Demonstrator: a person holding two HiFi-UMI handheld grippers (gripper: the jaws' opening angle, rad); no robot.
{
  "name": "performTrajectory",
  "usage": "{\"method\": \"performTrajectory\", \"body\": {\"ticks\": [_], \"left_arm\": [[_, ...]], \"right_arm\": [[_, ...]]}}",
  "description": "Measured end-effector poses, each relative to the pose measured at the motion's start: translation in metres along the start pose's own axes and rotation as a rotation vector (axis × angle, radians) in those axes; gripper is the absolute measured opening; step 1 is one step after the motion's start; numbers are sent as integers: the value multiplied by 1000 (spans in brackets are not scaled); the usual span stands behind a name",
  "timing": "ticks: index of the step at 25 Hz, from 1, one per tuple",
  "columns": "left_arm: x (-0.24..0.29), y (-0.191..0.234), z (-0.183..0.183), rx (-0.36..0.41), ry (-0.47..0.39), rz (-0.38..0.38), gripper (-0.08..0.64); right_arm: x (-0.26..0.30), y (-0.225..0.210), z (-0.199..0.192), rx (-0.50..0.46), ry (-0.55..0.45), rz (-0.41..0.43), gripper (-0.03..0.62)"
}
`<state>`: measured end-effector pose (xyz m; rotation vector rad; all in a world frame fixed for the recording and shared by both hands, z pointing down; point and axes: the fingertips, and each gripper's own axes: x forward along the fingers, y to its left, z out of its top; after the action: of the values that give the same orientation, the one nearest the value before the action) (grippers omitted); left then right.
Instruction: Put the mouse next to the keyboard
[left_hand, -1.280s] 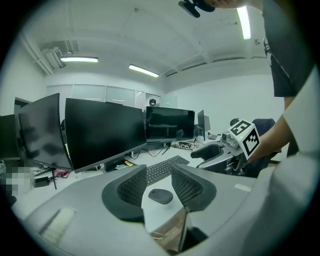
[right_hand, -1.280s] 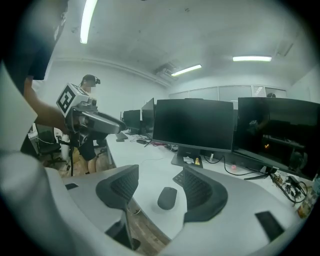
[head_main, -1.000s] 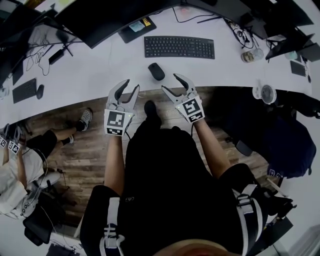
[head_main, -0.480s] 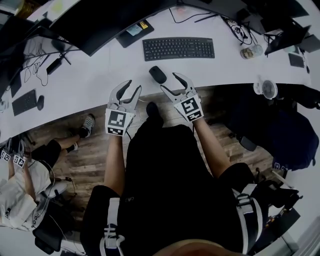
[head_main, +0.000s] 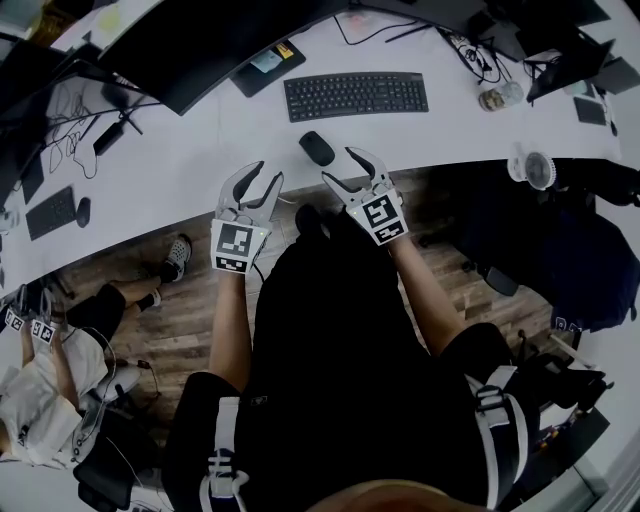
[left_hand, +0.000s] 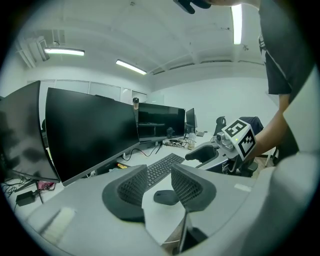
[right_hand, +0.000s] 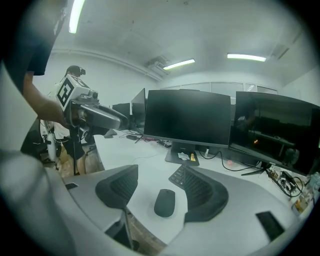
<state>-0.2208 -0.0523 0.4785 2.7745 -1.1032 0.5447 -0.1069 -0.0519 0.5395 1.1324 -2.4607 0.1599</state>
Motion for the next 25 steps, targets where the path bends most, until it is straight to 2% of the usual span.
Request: {"method": "performTrajectory", "body": {"ticks": [10, 20, 25], "left_arm": [[-8, 2, 0, -1, -10, 23, 150], [-1, 2, 9, -3, -26, 40, 150], [2, 2, 4, -9, -6, 49, 150]], "right_arm": [[3, 7, 1, -23, -4, 18, 284], [2, -16, -2, -20, -3, 2, 284], [10, -18, -9, -10, 14, 18, 284]]}}
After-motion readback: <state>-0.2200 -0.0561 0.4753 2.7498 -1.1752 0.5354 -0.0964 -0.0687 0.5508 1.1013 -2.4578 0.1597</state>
